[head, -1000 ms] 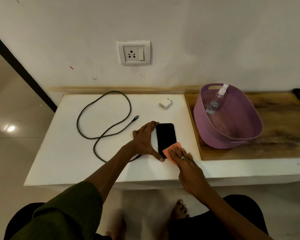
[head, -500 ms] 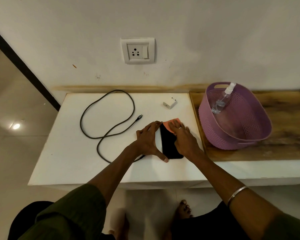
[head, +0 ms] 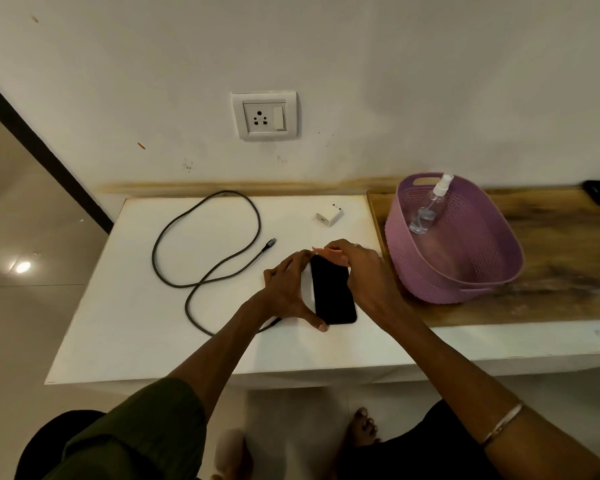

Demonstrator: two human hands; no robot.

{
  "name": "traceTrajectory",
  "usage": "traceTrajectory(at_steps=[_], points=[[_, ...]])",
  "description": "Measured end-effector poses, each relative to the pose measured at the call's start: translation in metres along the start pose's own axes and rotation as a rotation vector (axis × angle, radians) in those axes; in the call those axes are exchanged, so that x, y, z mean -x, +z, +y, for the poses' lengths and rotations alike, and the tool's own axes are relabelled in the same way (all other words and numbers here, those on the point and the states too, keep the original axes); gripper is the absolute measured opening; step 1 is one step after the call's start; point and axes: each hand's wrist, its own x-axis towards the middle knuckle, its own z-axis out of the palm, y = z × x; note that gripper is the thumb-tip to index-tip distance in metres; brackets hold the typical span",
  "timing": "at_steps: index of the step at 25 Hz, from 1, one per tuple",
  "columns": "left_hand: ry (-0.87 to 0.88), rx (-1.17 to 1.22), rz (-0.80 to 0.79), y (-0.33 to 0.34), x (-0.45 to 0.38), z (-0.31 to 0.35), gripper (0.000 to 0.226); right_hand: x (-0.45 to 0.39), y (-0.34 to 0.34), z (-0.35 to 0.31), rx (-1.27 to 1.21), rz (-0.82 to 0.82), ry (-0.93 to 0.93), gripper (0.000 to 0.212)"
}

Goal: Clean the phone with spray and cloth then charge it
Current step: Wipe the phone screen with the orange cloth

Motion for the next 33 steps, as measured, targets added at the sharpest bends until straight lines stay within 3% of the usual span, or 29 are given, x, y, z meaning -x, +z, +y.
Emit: traceTrajectory(at_steps=[2,5,7,11,16,21,25,27,29,30,31,33], points=[[0.005,-0.010,-0.002,-0.001,-0.001,0.000,0.149,-0.002,-0.029,-0.011,-0.145,-0.044,-0.001,0.053],[0.018,-0.014,-0.014,-0.002,0.000,0.000,0.152,-0.003,-0.079,-0.019,0.020,0.334,-0.052,0.049],[0.023,-0.007,-0.018,-0.002,0.000,-0.001,0.152,-0.002,-0.113,-0.007,0.102,0.463,-0.043,0.038],[0.022,-0.025,-0.032,-0.001,-0.002,-0.001,0.154,-0.003,-0.144,0.048,0.344,0.282,0.202,0.037],[0.005,-0.016,-0.040,0.000,-0.003,-0.003,0.155,-0.002,-0.125,0.099,0.583,0.046,0.370,0.028],[0.017,-0.016,-0.039,0.002,-0.006,-0.007,0.156,-0.007,-0.105,0.110,0.284,-0.182,0.361,0.024],[0.028,-0.030,-0.037,0.001,-0.008,-0.008,0.155,-0.012,-0.103,0.112,0.064,-0.353,0.564,0.023],[0.035,-0.007,-0.034,-0.001,-0.006,-0.007,0.153,-0.015,-0.109,0.108,0.071,-0.430,0.586,0.025],[0.030,0.153,0.011,-0.005,0.000,-0.005,0.143,-0.016,-0.123,0.103,0.206,-0.548,0.530,0.036],[0.023,0.264,0.063,-0.009,0.004,-0.005,0.131,-0.017,-0.131,0.101,0.299,-0.524,0.490,0.039],[0.023,0.361,0.145,-0.012,0.007,-0.006,0.111,-0.018,-0.141,0.096,0.362,-0.409,0.461,0.036],[0.035,0.461,0.405,-0.019,0.012,-0.012,0.052,-0.024,-0.160,0.079,0.384,0.031,0.360,0.022]])
